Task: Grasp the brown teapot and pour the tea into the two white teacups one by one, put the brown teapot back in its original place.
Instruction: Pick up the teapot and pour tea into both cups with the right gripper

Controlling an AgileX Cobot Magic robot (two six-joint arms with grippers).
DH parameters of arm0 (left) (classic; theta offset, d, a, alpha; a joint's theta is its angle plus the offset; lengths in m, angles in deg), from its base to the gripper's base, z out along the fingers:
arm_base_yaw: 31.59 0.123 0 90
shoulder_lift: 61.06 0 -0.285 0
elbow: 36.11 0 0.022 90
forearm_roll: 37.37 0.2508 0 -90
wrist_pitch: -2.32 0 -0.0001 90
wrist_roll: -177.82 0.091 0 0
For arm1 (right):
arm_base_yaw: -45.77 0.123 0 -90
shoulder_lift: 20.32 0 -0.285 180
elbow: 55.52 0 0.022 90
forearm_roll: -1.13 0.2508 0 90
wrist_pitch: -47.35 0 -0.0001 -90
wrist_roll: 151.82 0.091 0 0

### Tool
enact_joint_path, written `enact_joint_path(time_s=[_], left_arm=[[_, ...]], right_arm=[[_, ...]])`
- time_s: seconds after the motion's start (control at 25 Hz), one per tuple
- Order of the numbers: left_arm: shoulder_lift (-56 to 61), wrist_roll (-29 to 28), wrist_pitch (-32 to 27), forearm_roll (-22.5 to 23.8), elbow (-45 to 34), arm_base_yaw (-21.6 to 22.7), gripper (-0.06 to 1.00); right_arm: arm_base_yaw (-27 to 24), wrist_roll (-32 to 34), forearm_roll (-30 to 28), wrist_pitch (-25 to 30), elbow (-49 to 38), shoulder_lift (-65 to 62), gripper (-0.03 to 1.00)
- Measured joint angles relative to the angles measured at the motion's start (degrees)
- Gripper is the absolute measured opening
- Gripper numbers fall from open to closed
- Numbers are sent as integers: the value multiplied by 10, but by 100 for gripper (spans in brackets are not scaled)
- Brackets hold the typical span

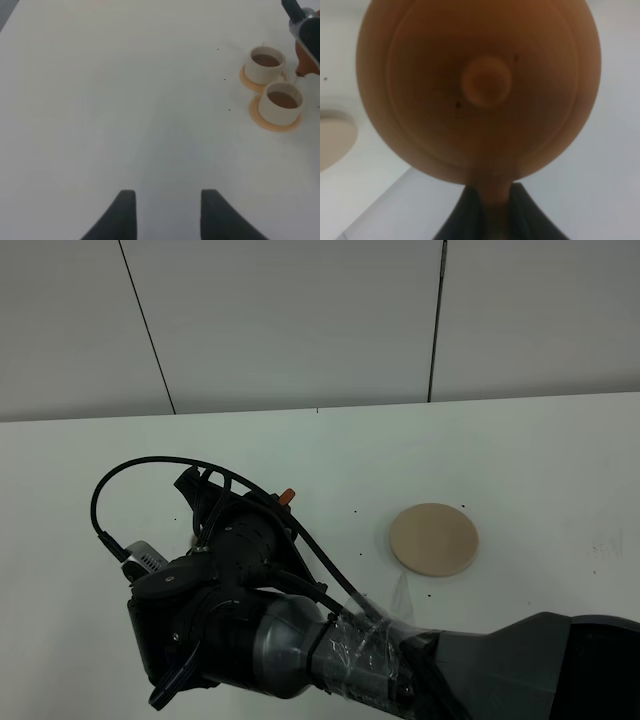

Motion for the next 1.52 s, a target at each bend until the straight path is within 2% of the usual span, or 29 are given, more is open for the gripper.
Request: enact_joint_path(time_s=[1.52], left_arm=[[0, 0, 0, 0, 0, 0, 37]], right_arm=[[3, 1, 0, -10, 0, 0, 9]])
